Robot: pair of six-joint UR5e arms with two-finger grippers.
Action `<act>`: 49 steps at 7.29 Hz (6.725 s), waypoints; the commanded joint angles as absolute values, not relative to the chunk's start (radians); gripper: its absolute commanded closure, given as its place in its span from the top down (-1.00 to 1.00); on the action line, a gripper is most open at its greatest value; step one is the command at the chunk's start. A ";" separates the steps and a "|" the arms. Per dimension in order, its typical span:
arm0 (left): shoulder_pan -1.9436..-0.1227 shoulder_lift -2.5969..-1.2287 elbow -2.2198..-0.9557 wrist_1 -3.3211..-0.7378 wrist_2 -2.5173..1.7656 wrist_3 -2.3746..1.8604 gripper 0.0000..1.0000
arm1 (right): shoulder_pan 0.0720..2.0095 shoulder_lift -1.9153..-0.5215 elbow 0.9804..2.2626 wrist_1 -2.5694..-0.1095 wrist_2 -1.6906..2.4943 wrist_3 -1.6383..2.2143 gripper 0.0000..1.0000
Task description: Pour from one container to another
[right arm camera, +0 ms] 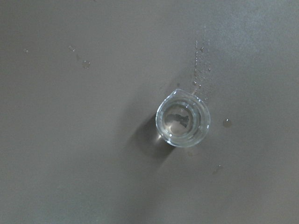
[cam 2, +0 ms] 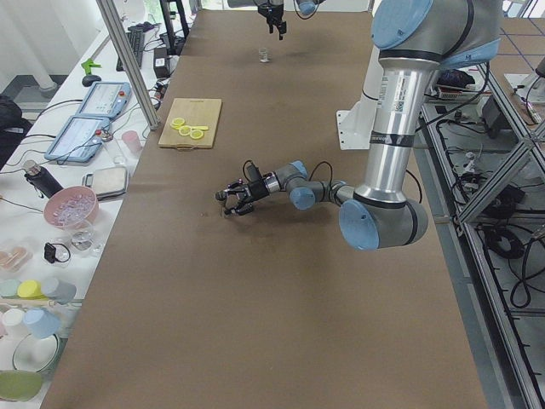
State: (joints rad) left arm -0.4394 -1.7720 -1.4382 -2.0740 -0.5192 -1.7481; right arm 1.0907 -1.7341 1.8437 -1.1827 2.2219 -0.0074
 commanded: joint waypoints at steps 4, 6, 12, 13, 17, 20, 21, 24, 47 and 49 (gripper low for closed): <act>-0.436 -1.778 -1.420 -2.074 -0.520 -1.766 0.34 | 1.065 -1.703 1.528 -0.695 2.245 0.023 1.00; -0.436 -1.776 -1.427 -2.074 -0.520 -1.764 0.34 | 1.065 -1.665 1.523 -0.664 2.279 0.005 1.00; -0.437 -1.776 -1.424 -2.074 -0.518 -1.766 -0.04 | 1.065 -1.660 1.483 -0.565 2.270 0.032 1.00; -0.436 -1.776 -1.422 -2.074 -0.518 -1.766 -0.10 | 1.065 -1.629 1.445 -0.549 2.254 0.034 1.00; -0.437 -1.776 -1.424 -2.074 -0.518 -1.766 -0.12 | 1.065 -1.533 1.276 -0.353 2.258 0.176 0.99; -0.437 -1.776 -1.424 -2.074 -0.518 -1.766 -0.12 | 1.060 -1.516 1.272 -0.353 2.253 0.186 1.00; -0.437 -1.776 -1.424 -2.074 -0.518 -1.766 -0.16 | 1.058 -1.516 1.273 -0.351 2.252 0.201 1.00; -0.437 -1.782 -1.422 -2.074 -0.518 -1.766 -0.20 | 1.034 -1.506 1.282 -0.350 2.203 0.329 1.00; -0.382 -1.681 -1.858 -2.176 -0.581 -1.262 -1.00 | 0.893 -1.631 1.427 -0.359 1.890 0.632 0.24; -0.383 -1.683 -1.858 -2.364 -0.676 -1.003 -1.00 | 0.896 -1.640 1.428 -0.353 1.898 0.629 0.00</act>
